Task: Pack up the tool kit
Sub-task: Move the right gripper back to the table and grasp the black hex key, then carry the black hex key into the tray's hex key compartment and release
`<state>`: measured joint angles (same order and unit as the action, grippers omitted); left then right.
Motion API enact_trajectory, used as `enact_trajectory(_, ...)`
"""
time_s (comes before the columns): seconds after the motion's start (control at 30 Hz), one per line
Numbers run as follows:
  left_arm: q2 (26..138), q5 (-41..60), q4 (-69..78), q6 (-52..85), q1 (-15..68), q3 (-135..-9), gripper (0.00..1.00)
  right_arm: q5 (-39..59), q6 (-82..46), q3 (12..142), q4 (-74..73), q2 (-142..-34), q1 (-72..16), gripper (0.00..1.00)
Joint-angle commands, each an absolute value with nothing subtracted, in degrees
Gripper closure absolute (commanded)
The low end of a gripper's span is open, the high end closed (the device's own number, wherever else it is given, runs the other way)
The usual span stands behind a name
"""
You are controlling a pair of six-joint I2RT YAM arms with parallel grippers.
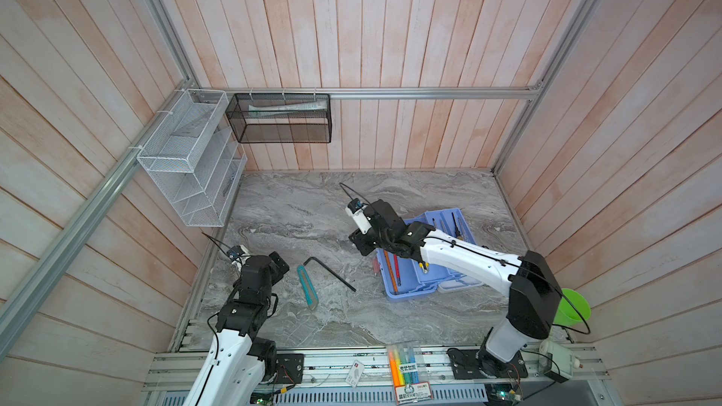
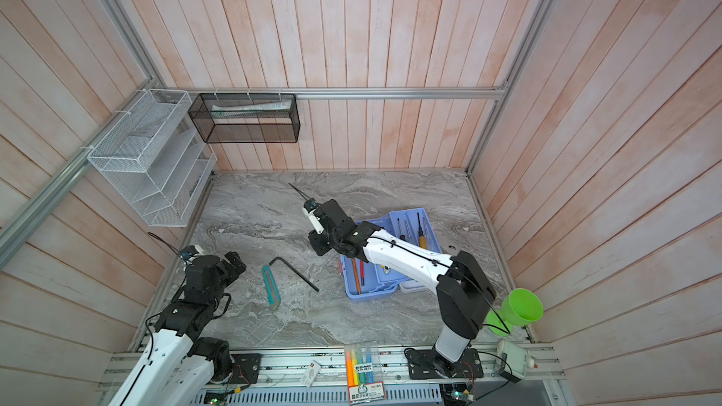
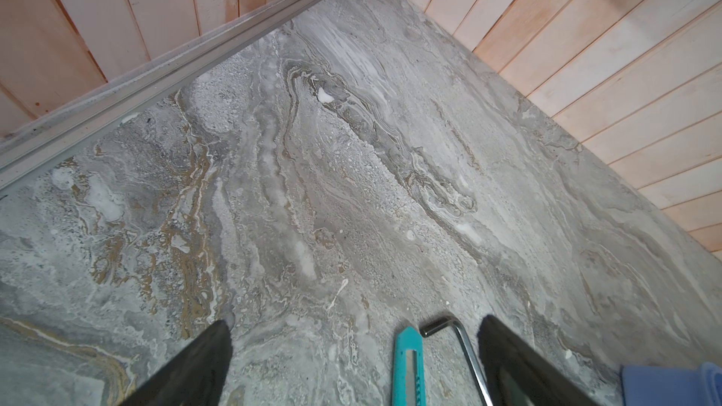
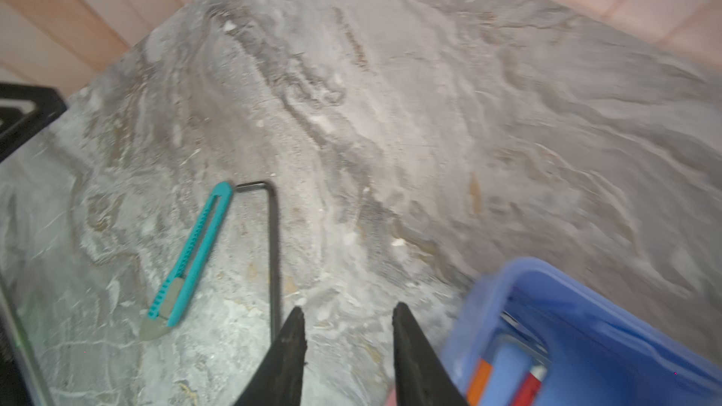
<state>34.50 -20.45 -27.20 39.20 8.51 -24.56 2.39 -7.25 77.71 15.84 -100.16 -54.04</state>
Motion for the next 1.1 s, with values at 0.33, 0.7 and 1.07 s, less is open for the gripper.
enact_trajectory(0.33,33.9,-22.3,-29.1,38.3,8.0,-25.9,0.00,5.5,-1.2,94.3,23.0,-123.0,-61.0,0.59)
enact_trajectory(0.7,33.7,-22.4,-29.1,38.3,8.1,-25.8,0.00,-0.6,-0.2,97.5,27.2,-129.2,-61.2,0.65)
enact_trajectory(1.07,33.7,-22.0,-28.8,38.0,8.0,-25.8,0.00,-8.3,-5.5,99.9,30.1,-132.3,-61.5,0.78)
